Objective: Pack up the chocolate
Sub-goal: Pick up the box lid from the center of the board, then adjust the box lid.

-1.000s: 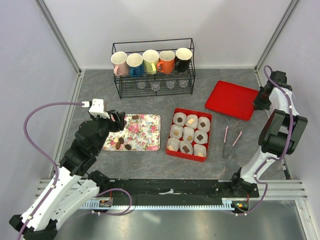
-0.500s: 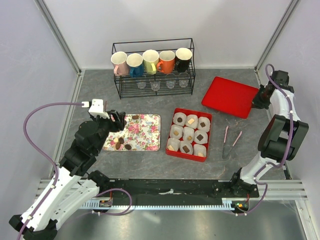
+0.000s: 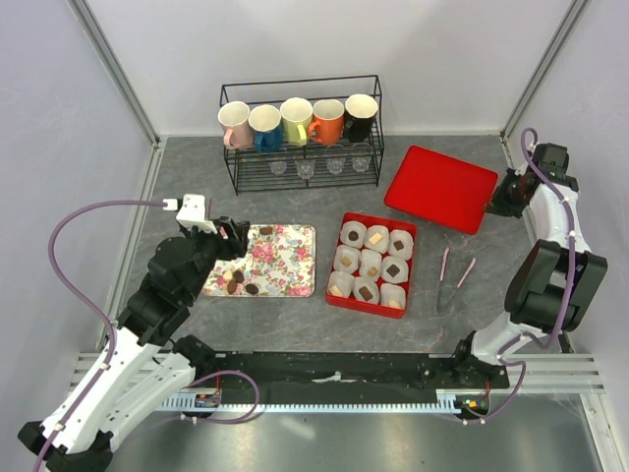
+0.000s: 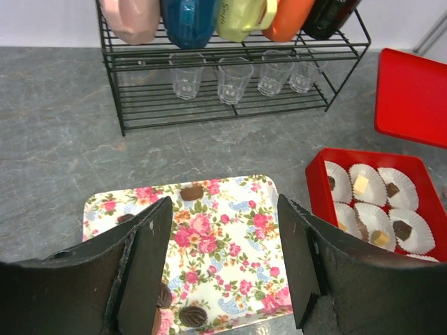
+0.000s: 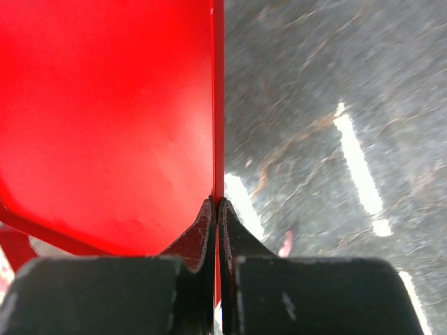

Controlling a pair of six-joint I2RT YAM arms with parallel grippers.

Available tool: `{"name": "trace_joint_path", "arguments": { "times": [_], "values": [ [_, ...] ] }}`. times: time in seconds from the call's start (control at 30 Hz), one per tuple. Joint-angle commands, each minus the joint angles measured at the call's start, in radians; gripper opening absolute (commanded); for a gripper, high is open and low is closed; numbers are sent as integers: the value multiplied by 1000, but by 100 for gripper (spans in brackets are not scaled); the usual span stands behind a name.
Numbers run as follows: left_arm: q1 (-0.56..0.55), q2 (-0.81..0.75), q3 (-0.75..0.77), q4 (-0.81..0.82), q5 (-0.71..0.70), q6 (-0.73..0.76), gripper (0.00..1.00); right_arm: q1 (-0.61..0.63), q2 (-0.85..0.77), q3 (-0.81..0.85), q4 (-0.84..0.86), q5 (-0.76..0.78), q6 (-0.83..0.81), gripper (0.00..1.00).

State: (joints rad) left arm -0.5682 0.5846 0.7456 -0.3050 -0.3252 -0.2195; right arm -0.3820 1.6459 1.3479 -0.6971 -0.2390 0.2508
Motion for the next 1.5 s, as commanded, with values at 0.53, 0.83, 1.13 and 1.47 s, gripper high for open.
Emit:
{"name": "trace_joint_path", "arguments": {
  "times": [0.53, 0.83, 1.13, 1.47],
  "values": [
    [-2, 409, -18, 418, 448, -476, 83, 207, -204, -161, 65, -215, 39, 0],
    [-4, 673, 89, 510, 529, -532, 83, 215, -282, -256, 61, -214, 59, 0],
    [-6, 811, 81, 560, 551, -567, 83, 216, -342, -332, 51, -220, 53, 0],
    [-24, 931, 58, 584, 591, -613, 83, 255, -354, -389, 82, -237, 59, 0]
  ]
}}
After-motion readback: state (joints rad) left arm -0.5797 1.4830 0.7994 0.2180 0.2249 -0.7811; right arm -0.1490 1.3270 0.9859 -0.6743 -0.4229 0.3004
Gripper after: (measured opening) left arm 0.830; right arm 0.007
